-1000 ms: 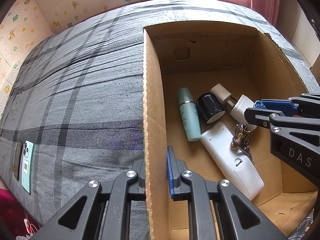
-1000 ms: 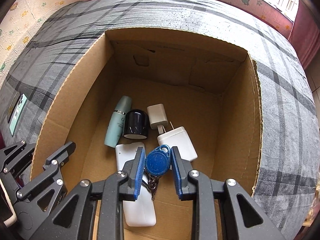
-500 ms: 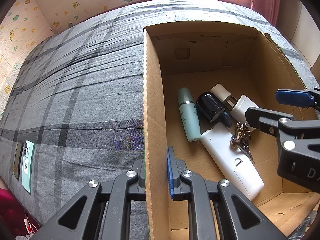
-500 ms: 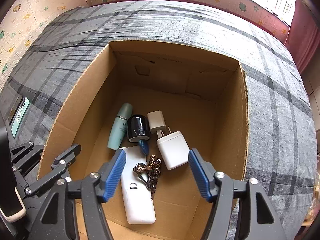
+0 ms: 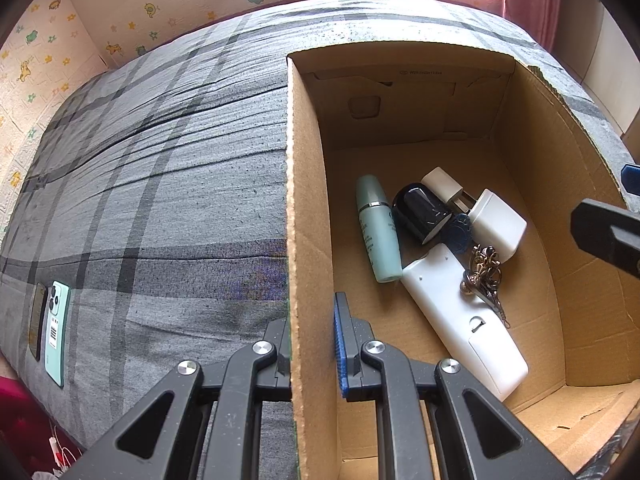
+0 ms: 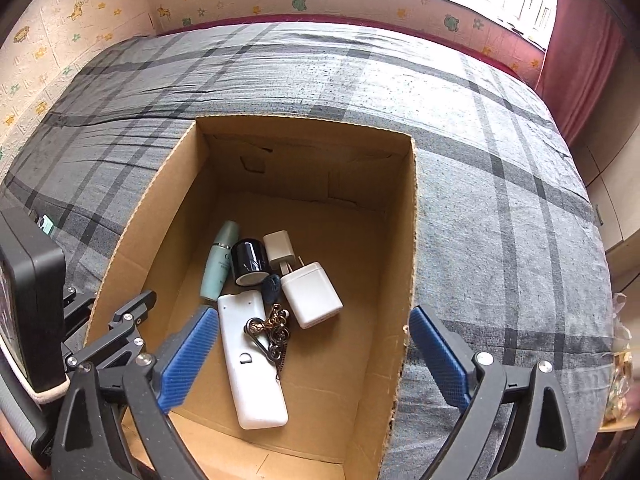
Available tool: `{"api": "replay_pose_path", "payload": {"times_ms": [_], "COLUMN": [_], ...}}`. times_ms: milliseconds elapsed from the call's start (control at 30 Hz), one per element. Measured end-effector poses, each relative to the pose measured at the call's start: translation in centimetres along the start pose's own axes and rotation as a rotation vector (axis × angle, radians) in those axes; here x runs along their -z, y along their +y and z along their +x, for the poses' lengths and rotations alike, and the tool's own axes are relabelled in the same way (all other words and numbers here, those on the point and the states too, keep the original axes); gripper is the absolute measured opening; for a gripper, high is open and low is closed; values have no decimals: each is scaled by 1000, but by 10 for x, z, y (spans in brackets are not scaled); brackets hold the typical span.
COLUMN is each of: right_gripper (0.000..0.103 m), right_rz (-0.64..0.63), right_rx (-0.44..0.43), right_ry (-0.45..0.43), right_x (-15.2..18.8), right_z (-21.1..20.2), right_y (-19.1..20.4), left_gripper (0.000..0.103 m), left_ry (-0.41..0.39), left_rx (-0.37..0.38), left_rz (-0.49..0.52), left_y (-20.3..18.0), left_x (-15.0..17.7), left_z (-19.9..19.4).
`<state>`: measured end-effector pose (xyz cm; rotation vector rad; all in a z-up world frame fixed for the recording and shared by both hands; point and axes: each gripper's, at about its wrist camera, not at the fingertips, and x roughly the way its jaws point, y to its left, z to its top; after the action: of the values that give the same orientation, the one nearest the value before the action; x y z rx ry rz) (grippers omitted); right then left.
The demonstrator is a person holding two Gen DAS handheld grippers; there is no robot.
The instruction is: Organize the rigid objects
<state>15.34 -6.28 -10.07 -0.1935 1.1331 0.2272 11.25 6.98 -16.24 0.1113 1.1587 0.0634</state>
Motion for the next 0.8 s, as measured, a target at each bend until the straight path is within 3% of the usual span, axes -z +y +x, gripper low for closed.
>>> {"api": "replay_pose_path", "payload": {"times_ms": [433,600,667,800], "right_gripper": [101,101,101,101], "right_rz": [81,80,88,113], "right_rx": [10,5,-3,-11], "right_ry": [-23,-34,-35,-36], "right_x": [19,22,23,28], "right_z": [-43,-51,-52,-55], "right_y": [-30,-29,-30,-35], "left_gripper": [15,20,51,80], "left_ry": [6,5,-4,-38], "left_rx": [-14,-36,-44,-56], "left_rz": [3,7,3,-15], "left_y": [-3,-4,-4,-1], "left_x": [-2,-2,-3,-3], "left_z": [0,-4,-8,-25]}}
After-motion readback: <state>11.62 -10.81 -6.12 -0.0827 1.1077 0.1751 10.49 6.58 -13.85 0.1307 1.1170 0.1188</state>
